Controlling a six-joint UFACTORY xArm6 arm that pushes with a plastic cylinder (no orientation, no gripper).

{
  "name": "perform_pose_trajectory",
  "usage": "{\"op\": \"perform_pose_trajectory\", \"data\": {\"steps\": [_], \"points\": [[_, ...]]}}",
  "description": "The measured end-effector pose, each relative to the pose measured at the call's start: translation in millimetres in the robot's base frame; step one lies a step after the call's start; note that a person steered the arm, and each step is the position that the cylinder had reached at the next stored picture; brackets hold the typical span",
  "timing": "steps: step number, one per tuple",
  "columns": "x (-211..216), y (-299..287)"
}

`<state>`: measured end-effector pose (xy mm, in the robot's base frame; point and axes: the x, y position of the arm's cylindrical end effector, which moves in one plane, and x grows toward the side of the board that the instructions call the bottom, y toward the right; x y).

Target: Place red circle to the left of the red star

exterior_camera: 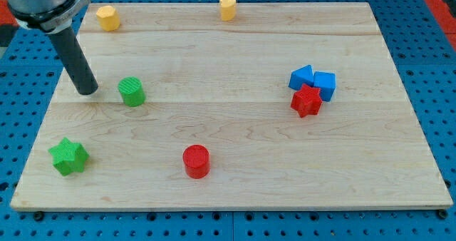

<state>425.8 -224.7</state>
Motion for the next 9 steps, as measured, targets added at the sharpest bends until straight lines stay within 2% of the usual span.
{"op": "perform_pose_trajectory", "data": {"steps": [2,5,7,8,9], "points": [[5.0,143.6],[14.5,282.3],[26.2,281.8],[98.5,282.0],[120.8,284.6]]}}
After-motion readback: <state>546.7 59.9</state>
